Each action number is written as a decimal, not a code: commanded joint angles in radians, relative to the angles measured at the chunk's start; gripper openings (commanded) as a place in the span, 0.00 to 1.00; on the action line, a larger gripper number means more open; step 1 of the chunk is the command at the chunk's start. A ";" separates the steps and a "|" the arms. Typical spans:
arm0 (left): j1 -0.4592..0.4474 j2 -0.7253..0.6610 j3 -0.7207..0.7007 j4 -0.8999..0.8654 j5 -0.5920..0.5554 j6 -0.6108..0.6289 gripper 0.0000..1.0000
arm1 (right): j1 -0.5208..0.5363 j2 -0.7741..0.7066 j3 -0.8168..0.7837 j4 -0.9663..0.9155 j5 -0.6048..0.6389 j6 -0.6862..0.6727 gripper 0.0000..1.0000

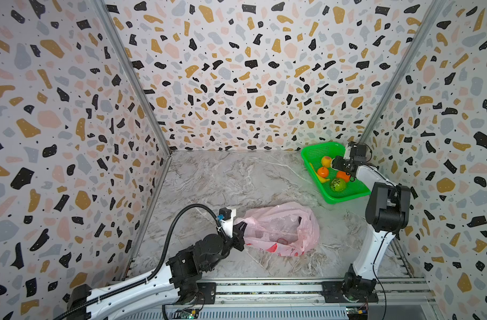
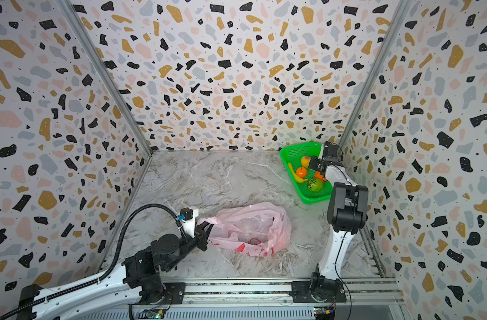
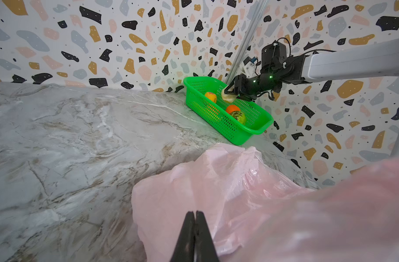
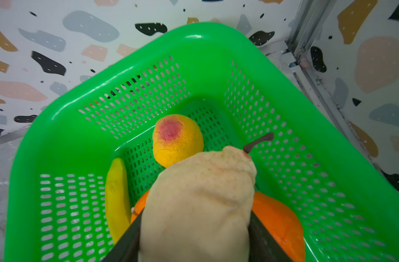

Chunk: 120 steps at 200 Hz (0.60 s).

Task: Untie the knot of the plastic bag and take out the fruit
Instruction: Place the fruit in the basket.

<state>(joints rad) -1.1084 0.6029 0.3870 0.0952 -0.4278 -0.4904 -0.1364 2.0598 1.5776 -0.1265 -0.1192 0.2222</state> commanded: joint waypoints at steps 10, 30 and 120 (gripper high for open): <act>-0.005 -0.011 0.016 0.015 -0.015 0.010 0.00 | 0.005 0.011 0.073 -0.074 0.025 -0.025 0.68; -0.005 -0.012 0.016 0.014 -0.017 0.011 0.00 | 0.011 0.015 0.094 -0.097 0.045 -0.038 0.80; -0.005 -0.016 0.010 0.027 -0.012 0.013 0.00 | 0.029 -0.146 -0.017 -0.133 0.001 -0.014 0.84</act>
<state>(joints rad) -1.1084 0.5945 0.3866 0.0898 -0.4286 -0.4896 -0.1211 2.0388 1.5959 -0.2256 -0.0917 0.1940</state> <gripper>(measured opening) 0.047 0.844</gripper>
